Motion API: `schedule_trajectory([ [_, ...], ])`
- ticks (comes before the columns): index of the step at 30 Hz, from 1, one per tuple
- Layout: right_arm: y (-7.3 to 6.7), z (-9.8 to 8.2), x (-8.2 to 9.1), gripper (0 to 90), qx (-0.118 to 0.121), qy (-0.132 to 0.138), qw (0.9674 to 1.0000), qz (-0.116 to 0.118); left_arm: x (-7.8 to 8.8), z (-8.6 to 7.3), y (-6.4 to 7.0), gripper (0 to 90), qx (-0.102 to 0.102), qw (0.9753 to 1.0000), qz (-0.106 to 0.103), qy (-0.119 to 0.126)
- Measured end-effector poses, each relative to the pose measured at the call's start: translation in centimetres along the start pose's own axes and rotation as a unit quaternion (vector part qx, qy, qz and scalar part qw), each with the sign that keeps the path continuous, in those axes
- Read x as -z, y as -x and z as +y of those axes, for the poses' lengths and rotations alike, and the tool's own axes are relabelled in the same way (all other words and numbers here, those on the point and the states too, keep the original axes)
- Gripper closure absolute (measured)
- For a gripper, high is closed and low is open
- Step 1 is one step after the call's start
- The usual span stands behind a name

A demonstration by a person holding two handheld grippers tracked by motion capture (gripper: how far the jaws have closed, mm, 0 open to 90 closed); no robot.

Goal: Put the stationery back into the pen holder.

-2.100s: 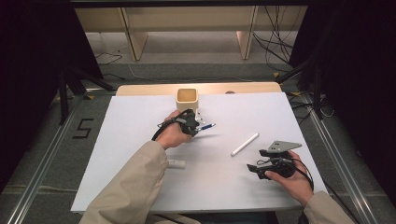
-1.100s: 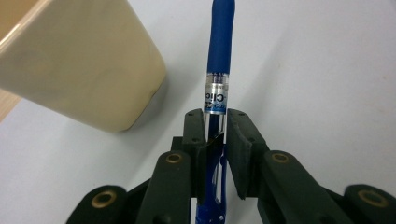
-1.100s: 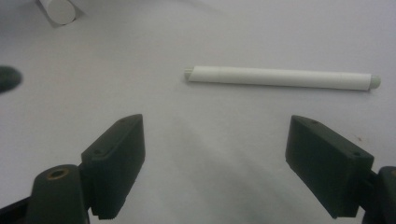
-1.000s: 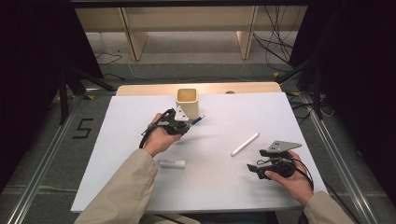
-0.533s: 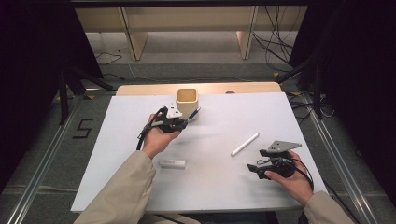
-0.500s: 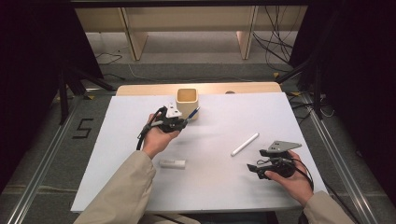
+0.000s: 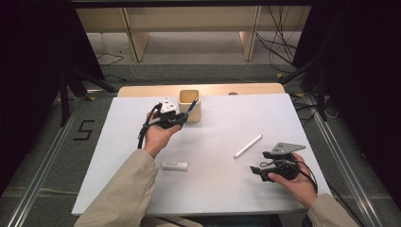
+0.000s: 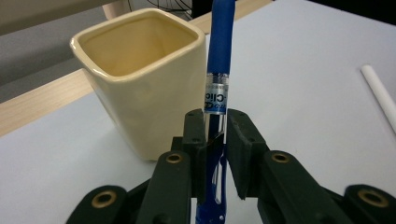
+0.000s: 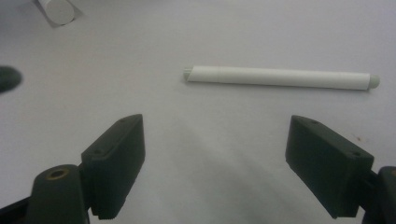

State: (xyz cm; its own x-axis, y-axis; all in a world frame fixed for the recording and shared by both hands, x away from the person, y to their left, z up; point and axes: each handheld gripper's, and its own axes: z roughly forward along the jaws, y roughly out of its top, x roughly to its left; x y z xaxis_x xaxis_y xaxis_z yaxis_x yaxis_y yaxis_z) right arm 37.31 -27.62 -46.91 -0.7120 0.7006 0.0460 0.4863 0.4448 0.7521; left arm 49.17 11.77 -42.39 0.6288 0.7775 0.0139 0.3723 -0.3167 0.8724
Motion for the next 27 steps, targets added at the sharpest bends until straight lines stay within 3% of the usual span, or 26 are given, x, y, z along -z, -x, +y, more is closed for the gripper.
schedule_trajectory([
  [10,0.0,0.0,0.0,20.4,-0.001,-0.001,1.0000,0.000,-0.1,1.4,-0.5,78.1,-0.008,0.9995,0.027,0.011],
  [27,0.0,0.0,0.0,20.4,0.000,0.000,1.0000,0.001,-0.9,4.5,-1.0,78.1,-0.023,0.9983,0.044,0.031],
])
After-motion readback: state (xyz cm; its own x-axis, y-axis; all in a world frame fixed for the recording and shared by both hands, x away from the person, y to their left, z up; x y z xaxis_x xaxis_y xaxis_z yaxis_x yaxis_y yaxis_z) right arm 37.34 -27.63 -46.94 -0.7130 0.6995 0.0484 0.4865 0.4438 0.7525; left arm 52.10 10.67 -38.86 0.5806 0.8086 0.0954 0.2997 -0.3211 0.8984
